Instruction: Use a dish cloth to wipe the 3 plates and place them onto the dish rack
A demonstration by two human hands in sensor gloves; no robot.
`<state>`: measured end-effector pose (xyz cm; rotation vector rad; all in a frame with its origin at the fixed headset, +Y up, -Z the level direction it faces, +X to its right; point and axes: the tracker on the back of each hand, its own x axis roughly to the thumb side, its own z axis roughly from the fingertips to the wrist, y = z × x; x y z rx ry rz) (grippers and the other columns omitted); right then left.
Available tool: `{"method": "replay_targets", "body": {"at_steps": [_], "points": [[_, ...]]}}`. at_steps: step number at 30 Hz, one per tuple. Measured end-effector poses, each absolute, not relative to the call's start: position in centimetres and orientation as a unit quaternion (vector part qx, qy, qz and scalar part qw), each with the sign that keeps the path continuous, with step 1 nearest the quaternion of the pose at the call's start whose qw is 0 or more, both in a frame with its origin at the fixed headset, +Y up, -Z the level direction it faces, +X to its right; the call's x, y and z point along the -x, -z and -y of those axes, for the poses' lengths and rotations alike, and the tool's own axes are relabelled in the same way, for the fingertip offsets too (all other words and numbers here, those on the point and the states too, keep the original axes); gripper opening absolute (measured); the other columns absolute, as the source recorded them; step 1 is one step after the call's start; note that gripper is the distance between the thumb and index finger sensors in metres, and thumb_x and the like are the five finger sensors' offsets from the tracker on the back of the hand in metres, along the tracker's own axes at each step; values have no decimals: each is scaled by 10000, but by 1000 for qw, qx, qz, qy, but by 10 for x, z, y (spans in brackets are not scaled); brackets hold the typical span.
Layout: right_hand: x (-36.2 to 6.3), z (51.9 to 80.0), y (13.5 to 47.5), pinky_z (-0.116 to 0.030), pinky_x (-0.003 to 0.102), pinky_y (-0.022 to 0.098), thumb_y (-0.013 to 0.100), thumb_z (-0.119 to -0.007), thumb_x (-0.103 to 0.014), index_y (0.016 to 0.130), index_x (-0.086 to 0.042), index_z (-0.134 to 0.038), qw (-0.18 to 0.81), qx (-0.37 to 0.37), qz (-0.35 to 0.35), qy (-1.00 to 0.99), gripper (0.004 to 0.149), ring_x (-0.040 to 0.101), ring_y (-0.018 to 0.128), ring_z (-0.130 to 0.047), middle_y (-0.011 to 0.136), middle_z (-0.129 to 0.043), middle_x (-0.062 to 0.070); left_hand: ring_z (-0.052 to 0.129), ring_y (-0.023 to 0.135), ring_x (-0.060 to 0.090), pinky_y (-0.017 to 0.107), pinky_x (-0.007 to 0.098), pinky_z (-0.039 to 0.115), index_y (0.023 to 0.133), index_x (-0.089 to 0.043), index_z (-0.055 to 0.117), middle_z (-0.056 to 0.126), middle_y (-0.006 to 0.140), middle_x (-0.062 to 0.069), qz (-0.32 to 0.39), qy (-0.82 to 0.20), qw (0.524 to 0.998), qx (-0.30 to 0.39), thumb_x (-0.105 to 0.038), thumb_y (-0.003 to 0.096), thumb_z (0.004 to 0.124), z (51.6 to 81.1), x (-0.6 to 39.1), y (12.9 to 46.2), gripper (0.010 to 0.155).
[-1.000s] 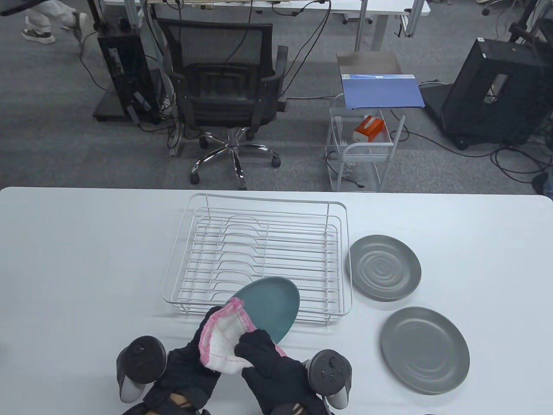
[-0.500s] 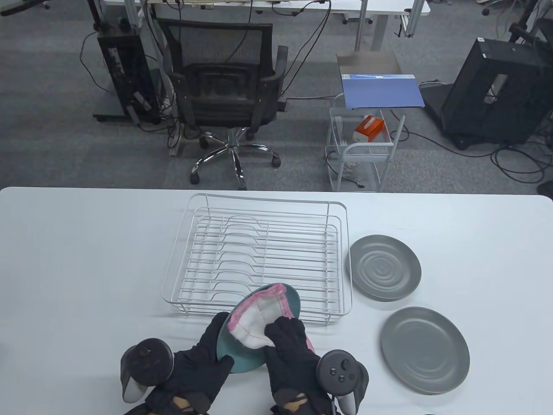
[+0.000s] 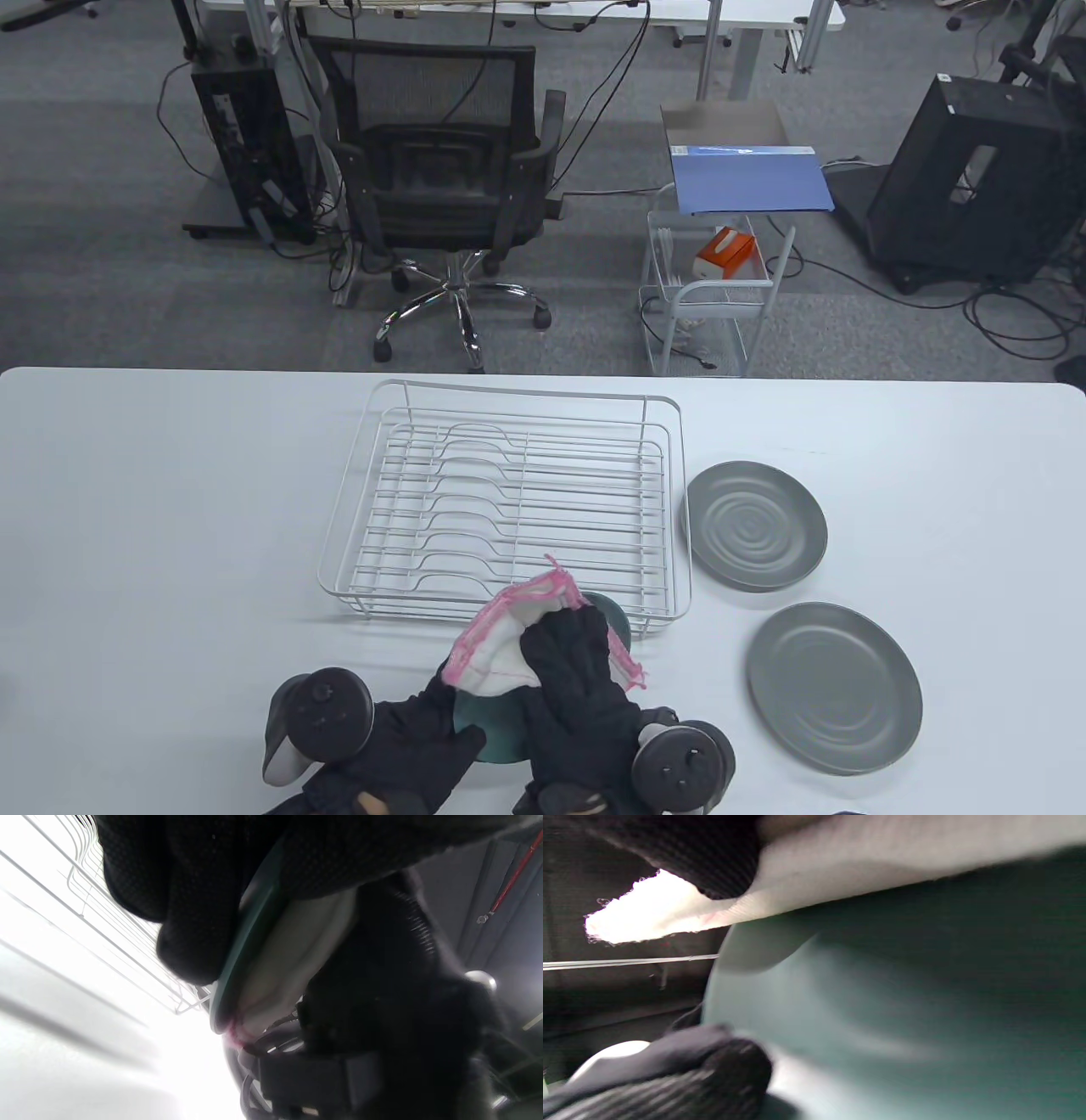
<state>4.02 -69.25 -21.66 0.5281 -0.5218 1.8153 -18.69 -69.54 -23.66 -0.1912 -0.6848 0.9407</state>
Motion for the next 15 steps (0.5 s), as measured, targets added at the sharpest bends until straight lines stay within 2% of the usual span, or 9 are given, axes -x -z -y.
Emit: {"method": "replay_targets", "body": {"at_steps": [4, 8, 11, 15], "points": [[-30, 692, 212, -375, 566, 636, 461, -769, -360, 916, -114, -705, 537, -263, 210, -773, 522, 371, 896, -308, 985, -496, 116, 1096, 663, 353, 627, 541, 786, 1101, -283, 271, 690, 1112, 98, 306, -435, 844, 72, -259, 546, 794, 695, 190, 238, 764], [-16, 695, 213, -355, 547, 643, 462, -767, -361, 919, -122, -707, 534, -325, 158, -765, 518, 339, 905, -296, 992, -502, 106, 1093, 667, 360, 632, 544, 781, 1102, -307, 287, 692, 1116, 76, 288, -451, 843, 53, -249, 547, 787, 694, 195, 238, 750], [-11, 701, 213, -352, 551, 644, 465, -768, -350, 918, -102, -711, 553, -332, 106, -757, 520, 339, 908, -303, 992, -513, 126, 1088, 675, 357, 637, 541, 779, 1103, -316, 288, 685, 1122, 65, 277, -465, 840, 42, -248, 550, 784, 693, 200, 240, 746], [-10, 704, 215, -383, 560, 642, 467, -762, -359, 923, -98, -703, 565, -323, 86, -754, 528, 351, 905, -324, 989, -523, 137, 1086, 681, 357, 639, 542, 777, 1102, -336, 303, 688, 1124, 46, 271, -472, 839, 23, -249, 545, 794, 691, 207, 241, 748]]}}
